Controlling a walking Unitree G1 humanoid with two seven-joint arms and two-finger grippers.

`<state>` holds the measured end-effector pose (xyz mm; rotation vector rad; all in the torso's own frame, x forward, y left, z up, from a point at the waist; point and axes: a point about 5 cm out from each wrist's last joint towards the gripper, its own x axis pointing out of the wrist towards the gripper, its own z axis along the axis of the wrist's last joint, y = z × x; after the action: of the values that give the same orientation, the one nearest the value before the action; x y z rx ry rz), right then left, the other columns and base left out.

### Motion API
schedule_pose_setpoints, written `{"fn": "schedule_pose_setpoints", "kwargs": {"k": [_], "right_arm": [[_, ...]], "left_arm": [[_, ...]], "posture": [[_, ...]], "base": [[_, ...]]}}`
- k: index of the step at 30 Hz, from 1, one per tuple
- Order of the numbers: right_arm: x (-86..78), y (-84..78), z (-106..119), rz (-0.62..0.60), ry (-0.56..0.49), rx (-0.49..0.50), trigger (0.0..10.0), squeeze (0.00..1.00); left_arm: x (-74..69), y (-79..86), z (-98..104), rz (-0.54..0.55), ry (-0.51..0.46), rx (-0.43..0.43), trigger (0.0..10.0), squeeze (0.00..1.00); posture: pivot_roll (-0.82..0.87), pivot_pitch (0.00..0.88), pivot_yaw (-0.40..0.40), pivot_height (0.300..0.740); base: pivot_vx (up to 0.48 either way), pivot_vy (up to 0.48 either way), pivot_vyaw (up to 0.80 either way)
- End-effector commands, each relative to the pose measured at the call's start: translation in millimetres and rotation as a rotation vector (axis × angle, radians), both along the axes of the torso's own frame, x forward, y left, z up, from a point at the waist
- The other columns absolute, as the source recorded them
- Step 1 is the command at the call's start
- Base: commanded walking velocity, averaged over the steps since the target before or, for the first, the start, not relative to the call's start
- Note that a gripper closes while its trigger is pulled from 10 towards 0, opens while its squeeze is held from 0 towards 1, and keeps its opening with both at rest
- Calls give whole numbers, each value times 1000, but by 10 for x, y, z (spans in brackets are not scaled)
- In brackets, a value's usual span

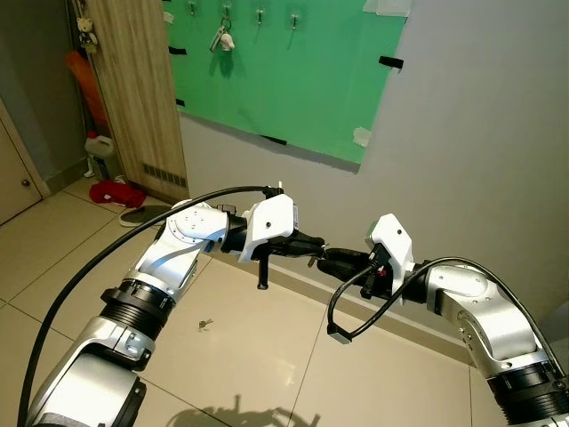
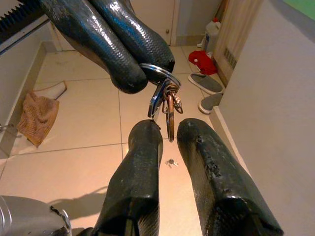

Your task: Hang keys on a hook

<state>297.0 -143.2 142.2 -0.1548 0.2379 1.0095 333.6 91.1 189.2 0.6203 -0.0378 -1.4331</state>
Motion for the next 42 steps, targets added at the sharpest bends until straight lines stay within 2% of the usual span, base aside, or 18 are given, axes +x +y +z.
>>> {"fn": "schedule_pose_setpoints", "kwargs": {"k": [1,7,8,10,11,26,38,39,42], "right_arm": [[40,-55,57,-30,-16,6,10000,0],[51,-56,54,-39,-21,3,10000,0],[52,-56,53,-41,-22,4,5647,0],[54,-57,52,-44,-22,7,5647,0],[55,-61,51,-49,-22,10,0,0],[30,-154,56,-59,-4,15,0,0],[5,-152,70,-38,5,26,0,0],[5,-149,68,-38,6,27,0,0],[2,-142,58,-38,9,28,0,0]], "left_arm": [[16,-41,46,-13,-24,9,10000,0],[13,-44,45,-15,-24,9,10000,0],[12,-44,44,-15,-23,8,10000,0],[12,-46,44,-15,-23,8,10000,0],[10,-48,43,-16,-23,7,10000,0],[13,-47,28,-10,-20,6,10000,0],[36,-56,13,17,-31,5,10000,0],[50,-55,24,29,-30,1,10000,1000],[72,-56,56,44,-40,-10,10000,1000]], "posture": [[-94,0,-61,740],[-96,0,-61,740],[-96,0,-61,740],[-96,0,-62,740],[-97,0,-62,740],[-104,0,-64,740],[-108,0,-63,740],[-108,0,-64,740],[-106,0,-64,740]], "base": [[0,0,0],[0,0,0],[0,0,0],[0,0,0],[0,0,0],[0,0,0],[0,0,0],[0,0,0],[0,0,0]]}}
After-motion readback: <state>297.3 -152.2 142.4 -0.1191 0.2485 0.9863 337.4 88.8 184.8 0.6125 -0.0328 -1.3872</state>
